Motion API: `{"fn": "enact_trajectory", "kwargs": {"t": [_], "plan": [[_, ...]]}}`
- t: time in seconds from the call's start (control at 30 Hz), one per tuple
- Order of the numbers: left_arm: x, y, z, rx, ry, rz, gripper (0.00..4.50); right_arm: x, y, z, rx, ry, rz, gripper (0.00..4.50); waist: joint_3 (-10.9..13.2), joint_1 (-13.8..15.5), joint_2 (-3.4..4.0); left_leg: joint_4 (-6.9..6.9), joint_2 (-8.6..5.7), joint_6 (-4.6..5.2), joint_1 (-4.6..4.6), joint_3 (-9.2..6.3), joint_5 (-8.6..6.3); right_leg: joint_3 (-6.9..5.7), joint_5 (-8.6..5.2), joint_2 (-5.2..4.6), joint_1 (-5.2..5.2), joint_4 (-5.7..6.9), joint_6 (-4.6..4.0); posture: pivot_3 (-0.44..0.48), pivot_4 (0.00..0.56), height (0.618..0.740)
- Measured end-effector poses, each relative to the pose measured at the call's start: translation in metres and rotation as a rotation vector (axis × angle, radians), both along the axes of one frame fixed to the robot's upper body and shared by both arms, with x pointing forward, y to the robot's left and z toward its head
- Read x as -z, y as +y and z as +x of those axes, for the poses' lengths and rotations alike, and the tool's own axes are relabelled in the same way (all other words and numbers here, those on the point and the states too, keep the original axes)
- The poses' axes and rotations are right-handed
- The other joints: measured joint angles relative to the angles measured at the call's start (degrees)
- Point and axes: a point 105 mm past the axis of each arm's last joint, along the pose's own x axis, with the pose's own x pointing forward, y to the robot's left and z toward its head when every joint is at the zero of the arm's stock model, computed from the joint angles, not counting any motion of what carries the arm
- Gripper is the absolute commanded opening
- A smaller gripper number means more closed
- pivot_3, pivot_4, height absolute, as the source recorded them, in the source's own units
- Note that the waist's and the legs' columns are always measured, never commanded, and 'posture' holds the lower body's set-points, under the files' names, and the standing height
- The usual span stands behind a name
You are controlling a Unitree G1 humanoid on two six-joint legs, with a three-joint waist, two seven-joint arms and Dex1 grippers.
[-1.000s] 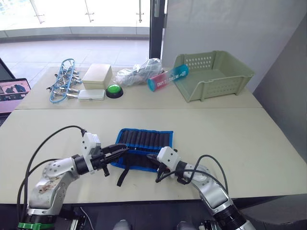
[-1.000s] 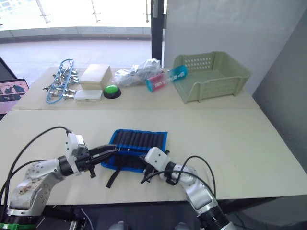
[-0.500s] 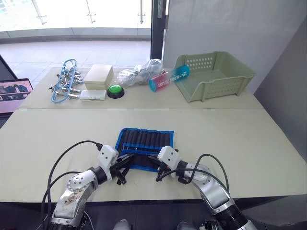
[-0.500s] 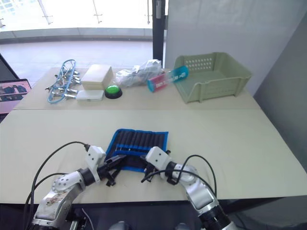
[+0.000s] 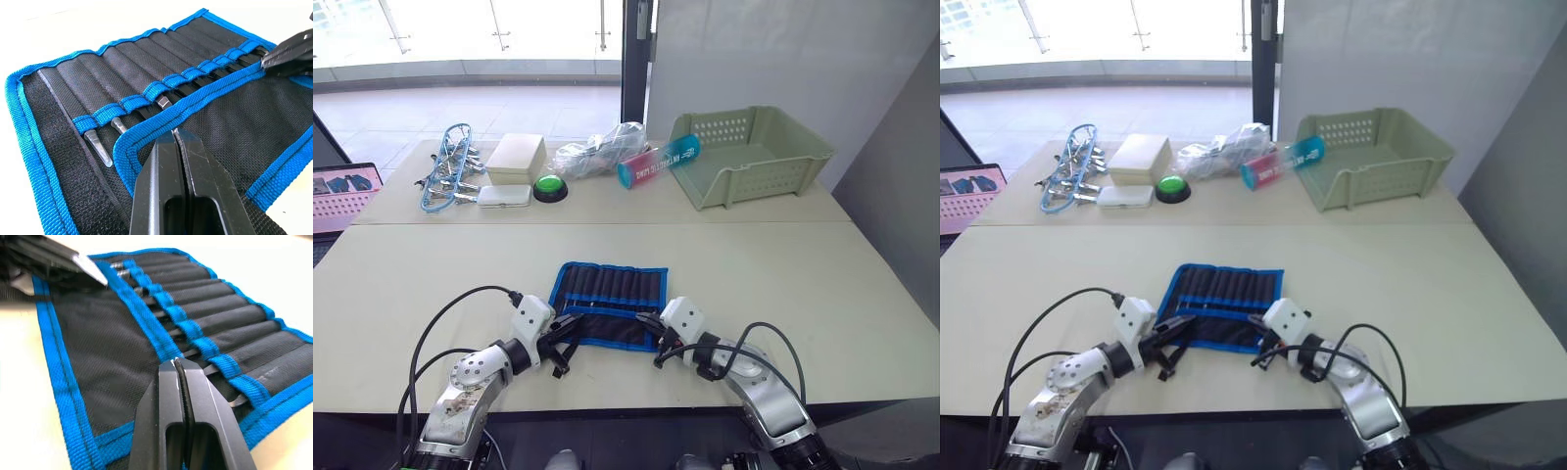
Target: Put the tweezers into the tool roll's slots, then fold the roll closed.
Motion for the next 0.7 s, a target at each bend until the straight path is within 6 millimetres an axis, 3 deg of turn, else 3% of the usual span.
{"fn": "enact_trajectory", "kwargs": {"t": [0.13, 0.23, 0.4, 0.57, 0.7], "plan": [[0.000, -0.001, 0.001, 0.003, 0.003, 0.001, 0.04, -0.021, 0.054, -0.016, -0.180, -0.055, 0.050, 0.00, 0.0, -0.1, 0.05, 0.00, 0.00, 0.00, 0.02, -0.01, 0.00, 0.00, 0.00, 0.00, -0.01, 0.06, 0.00, 0.000, 0.150, 0.716], [0.000, -0.005, 0.002, 0.015, 0.000, -0.004, 0.04, -0.027, 0.076, -0.020, -0.249, -0.061, 0.043, 0.00, 0.0, 0.3, 0.02, 0.09, -0.01, -0.01, -0.05, -0.02, 0.00, 0.00, 0.00, 0.00, 0.05, -0.03, 0.01, 0.000, 0.150, 0.716], [0.000, -0.004, 0.001, 0.012, 0.002, -0.001, 0.04, 0.013, 0.068, -0.009, -0.223, 0.068, -0.104, 0.00, 0.0, 0.2, 0.05, 0.05, -0.01, 0.00, -0.01, 0.00, -0.02, -0.01, 0.00, 0.00, 0.03, -0.04, 0.01, 0.000, 0.150, 0.716], [0.001, -0.003, 0.002, 0.010, 0.006, 0.000, 0.04, 0.014, 0.064, -0.006, -0.201, 0.091, -0.133, 0.00, -0.1, 0.1, 0.20, 0.06, -0.01, 0.00, 0.02, 0.00, -0.02, 0.00, 0.00, -0.01, 0.07, -0.04, 0.01, 0.000, 0.150, 0.716], [0.001, -0.003, 0.001, 0.013, 0.006, -0.001, 0.04, 0.014, 0.041, -0.005, -0.147, 0.112, -0.150, 0.00, -0.1, 0.2, 0.19, 0.05, -0.01, 0.01, 0.01, 0.00, -0.03, 0.00, 0.00, 0.00, 0.08, -0.07, 0.01, 0.000, 0.150, 0.716]]}}
